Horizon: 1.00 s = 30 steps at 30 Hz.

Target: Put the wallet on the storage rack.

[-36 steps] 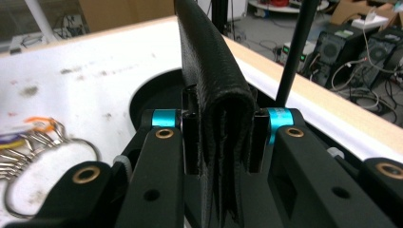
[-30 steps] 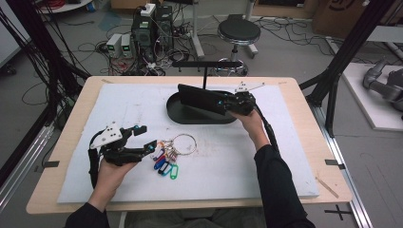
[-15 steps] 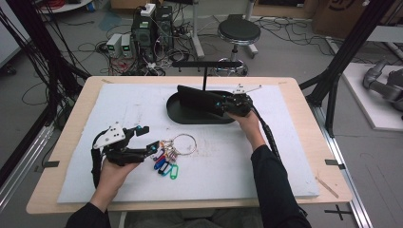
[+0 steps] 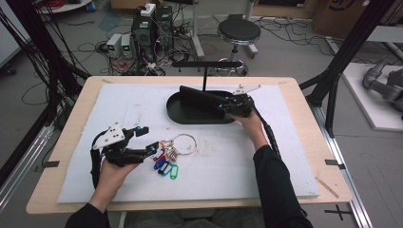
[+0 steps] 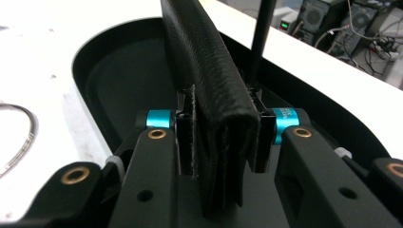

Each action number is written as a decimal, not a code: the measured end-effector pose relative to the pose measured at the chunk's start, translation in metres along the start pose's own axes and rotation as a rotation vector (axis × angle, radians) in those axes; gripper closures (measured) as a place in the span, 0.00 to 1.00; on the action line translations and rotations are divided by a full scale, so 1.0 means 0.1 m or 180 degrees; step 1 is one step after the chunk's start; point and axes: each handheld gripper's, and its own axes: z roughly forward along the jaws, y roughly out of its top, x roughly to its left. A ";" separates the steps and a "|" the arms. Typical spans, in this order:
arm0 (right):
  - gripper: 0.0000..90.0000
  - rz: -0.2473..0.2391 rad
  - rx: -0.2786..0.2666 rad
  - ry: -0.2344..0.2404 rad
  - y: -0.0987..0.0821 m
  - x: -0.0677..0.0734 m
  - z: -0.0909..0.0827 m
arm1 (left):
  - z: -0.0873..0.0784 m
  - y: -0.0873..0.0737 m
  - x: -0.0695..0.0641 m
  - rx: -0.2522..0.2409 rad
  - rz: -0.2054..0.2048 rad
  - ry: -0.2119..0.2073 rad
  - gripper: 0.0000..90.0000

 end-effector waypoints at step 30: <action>0.47 0.0290 0.0004 -0.0305 0.13 0.00 -0.50 | 0.03 -0.01 0.06 0.0075 0.0012 0.0043 0.32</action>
